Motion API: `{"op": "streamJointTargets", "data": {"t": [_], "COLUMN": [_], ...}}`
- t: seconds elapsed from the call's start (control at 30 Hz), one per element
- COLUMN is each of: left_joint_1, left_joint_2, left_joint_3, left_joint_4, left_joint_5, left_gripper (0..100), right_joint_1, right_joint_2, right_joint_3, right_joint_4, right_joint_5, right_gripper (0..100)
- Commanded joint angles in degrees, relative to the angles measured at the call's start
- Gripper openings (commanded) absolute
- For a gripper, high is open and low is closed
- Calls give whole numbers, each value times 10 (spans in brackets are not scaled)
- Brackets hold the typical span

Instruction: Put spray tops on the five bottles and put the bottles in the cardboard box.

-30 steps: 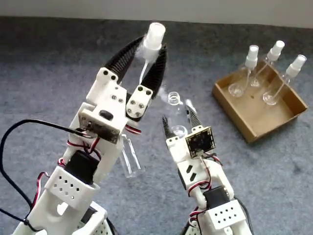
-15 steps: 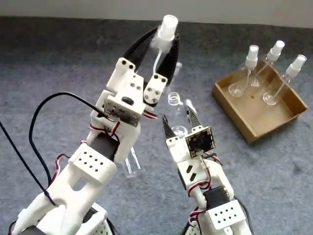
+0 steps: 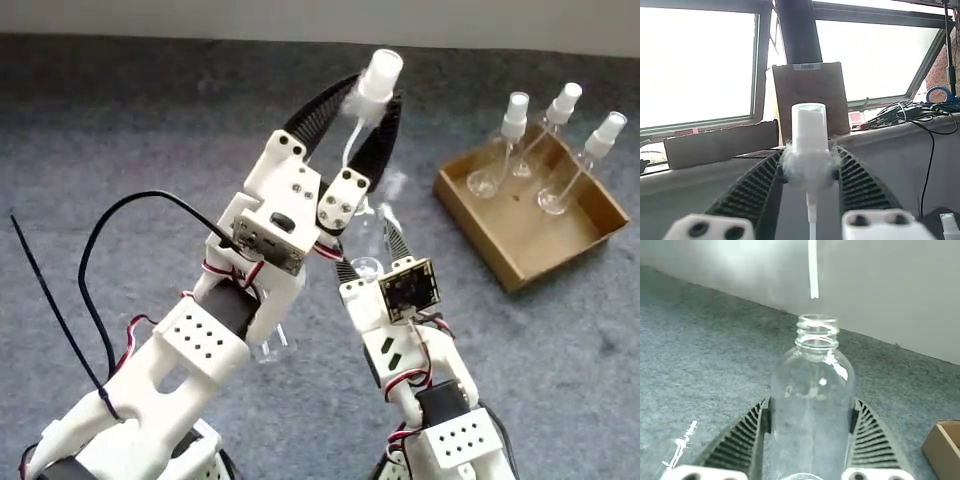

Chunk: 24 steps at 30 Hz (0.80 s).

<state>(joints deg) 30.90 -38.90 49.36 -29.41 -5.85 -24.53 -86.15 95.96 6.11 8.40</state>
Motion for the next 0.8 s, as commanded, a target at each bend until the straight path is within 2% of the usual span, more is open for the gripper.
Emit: {"op": "streamJointTargets", "data": {"t": [0.0, 0.1, 0.27, 0.77], "left_joint_1": [-1, -27, -56, -32], "left_joint_2": [0, 0, 0, 0], "left_joint_3": [2, 0, 1, 51], "left_joint_4": [-12, -12, -12, -10], "left_joint_5": [69, 113, 123, 124], "left_gripper": [6, 6, 6, 6], "right_joint_1": [-5, -5, -5, -5], "right_joint_2": [-9, -9, -9, -9], "right_joint_3": [66, 66, 66, 66], "right_joint_4": [2, 2, 2, 2], "right_joint_5": [1, 1, 1, 1], "right_gripper": [102, 102, 102, 102]}}
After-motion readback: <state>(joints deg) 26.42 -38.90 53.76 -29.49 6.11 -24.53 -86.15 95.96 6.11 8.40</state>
